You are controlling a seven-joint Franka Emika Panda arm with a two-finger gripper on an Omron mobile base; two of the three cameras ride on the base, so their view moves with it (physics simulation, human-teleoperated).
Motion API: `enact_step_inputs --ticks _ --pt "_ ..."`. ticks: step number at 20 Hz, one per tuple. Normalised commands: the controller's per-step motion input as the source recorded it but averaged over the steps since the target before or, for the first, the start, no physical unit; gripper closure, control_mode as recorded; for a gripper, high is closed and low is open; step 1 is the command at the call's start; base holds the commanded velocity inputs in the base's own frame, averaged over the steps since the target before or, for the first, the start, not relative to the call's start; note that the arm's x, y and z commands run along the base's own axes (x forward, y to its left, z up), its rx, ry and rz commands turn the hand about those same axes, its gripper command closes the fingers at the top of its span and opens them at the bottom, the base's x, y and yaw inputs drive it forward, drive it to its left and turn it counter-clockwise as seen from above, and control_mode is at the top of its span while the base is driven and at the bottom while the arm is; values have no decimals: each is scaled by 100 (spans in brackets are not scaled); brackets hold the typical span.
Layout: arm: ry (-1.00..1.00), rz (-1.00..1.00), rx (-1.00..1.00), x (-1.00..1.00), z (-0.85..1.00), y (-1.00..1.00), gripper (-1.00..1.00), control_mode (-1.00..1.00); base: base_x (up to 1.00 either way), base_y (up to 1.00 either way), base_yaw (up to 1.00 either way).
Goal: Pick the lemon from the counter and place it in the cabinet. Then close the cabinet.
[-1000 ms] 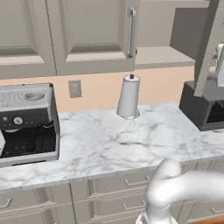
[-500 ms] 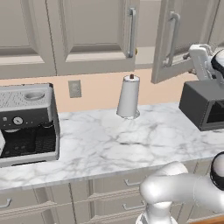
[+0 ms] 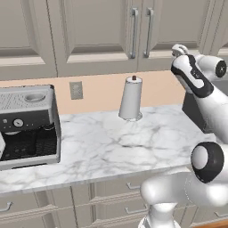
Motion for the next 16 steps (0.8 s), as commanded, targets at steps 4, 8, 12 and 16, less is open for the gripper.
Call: enact_step_inputs --ticks 4,8,12,16 --pt "-12 -35 -5 100 -27 35 -100 -100 0 0 0" --pt "-9 -31 -2 100 -26 17 -100 -100 0 0 0" --pt "-1 -21 0 70 0 1 -100 -100 0 0 0" --pt "24 -2 0 -56 30 0 -100 -100 0 0 0"
